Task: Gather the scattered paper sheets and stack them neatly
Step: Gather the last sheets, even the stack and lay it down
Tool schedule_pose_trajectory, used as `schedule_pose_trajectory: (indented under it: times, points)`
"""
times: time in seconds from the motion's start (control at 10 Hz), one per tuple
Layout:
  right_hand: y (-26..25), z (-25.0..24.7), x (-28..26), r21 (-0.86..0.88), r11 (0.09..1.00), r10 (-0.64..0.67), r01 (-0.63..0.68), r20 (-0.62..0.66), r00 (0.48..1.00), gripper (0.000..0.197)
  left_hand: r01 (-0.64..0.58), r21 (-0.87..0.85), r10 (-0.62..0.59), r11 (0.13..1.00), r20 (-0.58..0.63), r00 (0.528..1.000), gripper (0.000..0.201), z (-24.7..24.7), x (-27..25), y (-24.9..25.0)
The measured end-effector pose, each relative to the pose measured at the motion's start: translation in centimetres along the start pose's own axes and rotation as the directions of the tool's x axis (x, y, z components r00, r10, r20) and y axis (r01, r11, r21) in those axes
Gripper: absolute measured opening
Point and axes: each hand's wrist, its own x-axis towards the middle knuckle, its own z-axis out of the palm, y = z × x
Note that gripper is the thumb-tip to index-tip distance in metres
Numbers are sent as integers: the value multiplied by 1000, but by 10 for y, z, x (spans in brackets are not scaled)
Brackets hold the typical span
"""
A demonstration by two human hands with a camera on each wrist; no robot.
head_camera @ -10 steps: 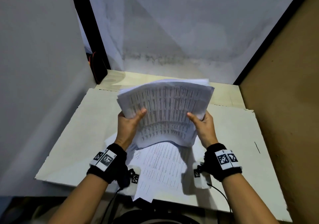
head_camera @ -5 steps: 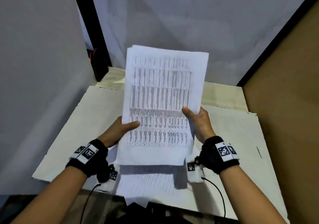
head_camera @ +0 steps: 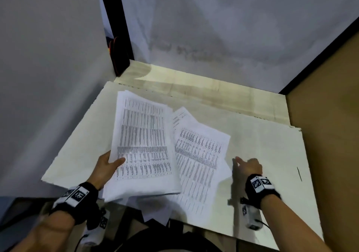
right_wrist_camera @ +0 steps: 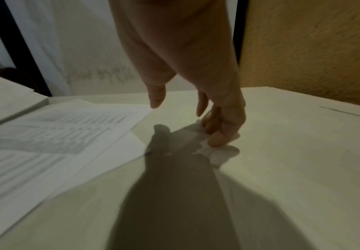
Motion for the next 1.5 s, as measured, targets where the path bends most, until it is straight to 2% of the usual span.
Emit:
schedule_pose_trajectory:
  times: [0.1,0.2,0.3,0.4,0.5,0.6,0.7,0.8,0.9,1.0,1.2,1.3,1.4,1.5]
  points:
    - [-13,10,-23,123,991,39,-44,38,999,61,30,-16,-30,999,-25,999,32,-2,-2,-11]
    - [-36,35,-47,211,977,-2,-32,158,987,50,14,-33,-15,999,-26,1000,32,3,-2,-12]
    - [-49,56,-58,264,963,-20,-48,248,968,71,7,-44,-9,999,-33,999,32,2,-1,-13]
    - [-42,53,-60,82,996,27,-44,199,980,73,11,-71,-14,997,-44,999,36,-1,1,-17]
    - [-30,46,-73,112,984,128,-139,99,987,81,16,-69,-19,997,-49,999,35,0,0,-21]
    - [-26,63,-88,273,928,208,-252,181,961,98,23,-71,-27,997,-56,998,33,3,-1,-24]
    - [-43,86,-95,350,901,160,-257,283,946,94,10,-62,-14,998,-56,998,33,7,-1,-23]
    - [-56,90,-103,280,941,100,-188,302,948,75,-19,-52,16,998,-47,999,32,9,-1,-20]
    - [-51,84,-101,136,979,125,-152,192,973,73,-46,-24,45,999,-40,998,31,6,0,-15]
    - [-39,83,-100,138,975,155,-177,154,976,77,-77,46,80,996,-68,994,29,-12,8,-8]
    - [-31,79,-104,268,943,164,-199,147,975,69,-96,170,121,981,-140,983,20,-67,24,-1]
    - [-42,84,-109,337,911,182,-239,193,964,65,-75,144,96,987,-143,985,26,-72,29,-6]
    - [-56,92,-112,378,918,35,-123,231,972,50,-63,125,81,990,-144,986,29,-66,29,-13]
    - [-61,88,-112,366,927,4,-83,212,977,50,-58,85,69,995,-137,988,31,-60,29,-18]
